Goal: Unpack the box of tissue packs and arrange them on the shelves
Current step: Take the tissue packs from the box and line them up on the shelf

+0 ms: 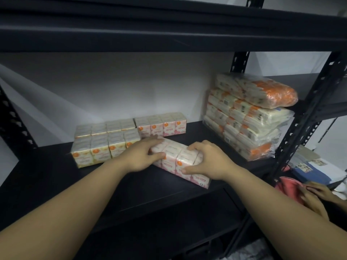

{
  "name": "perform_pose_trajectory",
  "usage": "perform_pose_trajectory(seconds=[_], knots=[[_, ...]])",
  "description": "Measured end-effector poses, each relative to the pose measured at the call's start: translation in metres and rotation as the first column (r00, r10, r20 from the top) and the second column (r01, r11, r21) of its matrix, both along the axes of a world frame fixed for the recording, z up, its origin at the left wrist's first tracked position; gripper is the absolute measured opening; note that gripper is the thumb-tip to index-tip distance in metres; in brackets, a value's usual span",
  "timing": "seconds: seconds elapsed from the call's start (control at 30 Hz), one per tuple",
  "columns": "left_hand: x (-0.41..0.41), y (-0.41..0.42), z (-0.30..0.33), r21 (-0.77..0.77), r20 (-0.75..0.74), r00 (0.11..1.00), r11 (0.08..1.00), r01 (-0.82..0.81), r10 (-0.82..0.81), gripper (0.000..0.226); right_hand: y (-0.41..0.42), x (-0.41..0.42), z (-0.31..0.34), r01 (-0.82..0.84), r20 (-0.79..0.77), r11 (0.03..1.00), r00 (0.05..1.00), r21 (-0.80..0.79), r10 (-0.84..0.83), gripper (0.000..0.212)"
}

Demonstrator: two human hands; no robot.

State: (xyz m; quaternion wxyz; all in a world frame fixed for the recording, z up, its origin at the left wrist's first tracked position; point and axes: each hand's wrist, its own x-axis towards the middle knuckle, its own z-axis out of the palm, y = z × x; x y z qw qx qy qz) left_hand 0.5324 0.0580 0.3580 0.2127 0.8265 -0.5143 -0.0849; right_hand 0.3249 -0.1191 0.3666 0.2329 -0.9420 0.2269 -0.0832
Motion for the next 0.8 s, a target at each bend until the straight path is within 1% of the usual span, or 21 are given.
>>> perform_pose_trajectory(seconds=[0.1, 0.17, 0.27, 0.37, 0.43, 0.47, 0.53, 0.6, 0.7, 0.8], knots=[[0.002, 0.006, -0.006, -0.058, 0.033, 0.999, 0.998, -0.018, 0.020, 0.062, -0.007, 0.002, 0.002, 0.008, -0.007, 0.999, 1.000, -0.041, -0.008, 0.080], [0.002, 0.013, -0.013, -0.080, 0.080, 0.996, 0.997, -0.017, 0.024, 0.060, -0.012, 0.004, 0.005, 0.020, -0.025, 0.993, 0.999, -0.118, -0.023, 0.074], [0.001, 0.023, -0.023, -0.187, 0.075, 0.997, 0.982, -0.021, 0.036, 0.052, -0.014, 0.012, 0.005, 0.028, -0.036, 0.977, 0.999, -0.214, -0.036, 0.065], [-0.003, 0.032, -0.027, -0.258, 0.040, 0.997, 0.965, -0.051, 0.063, 0.048, -0.012, 0.023, -0.006, 0.001, 0.074, 0.972, 0.997, -0.233, 0.017, 0.054], [-0.006, 0.039, -0.028, -0.298, -0.019, 0.997, 0.951, -0.082, 0.080, 0.054, -0.006, 0.028, -0.015, -0.014, 0.143, 0.973, 0.989, -0.230, 0.048, 0.054], [-0.007, 0.043, -0.029, -0.310, -0.051, 0.994, 0.945, -0.107, 0.096, 0.060, -0.001, 0.031, -0.019, -0.020, 0.159, 0.972, 0.985, -0.234, 0.059, 0.057], [-0.007, 0.053, -0.035, -0.306, -0.082, 0.987, 0.939, -0.157, 0.139, 0.070, 0.009, 0.037, -0.027, -0.036, 0.162, 0.961, 0.983, -0.273, 0.082, 0.069], [-0.003, 0.065, -0.044, -0.250, -0.063, 0.982, 0.949, -0.190, 0.180, 0.069, 0.017, 0.046, -0.033, -0.037, 0.152, 0.944, 0.984, -0.327, 0.092, 0.079], [0.001, 0.079, -0.058, -0.118, 0.002, 0.982, 0.976, -0.185, 0.187, 0.060, 0.017, 0.060, -0.038, -0.016, 0.156, 0.935, 0.985, -0.353, 0.076, 0.081], [0.002, 0.082, -0.067, -0.091, 0.023, 0.979, 0.976, -0.198, 0.201, 0.055, 0.009, 0.075, -0.040, -0.027, 0.150, 0.927, 0.985, -0.374, 0.090, 0.079]])
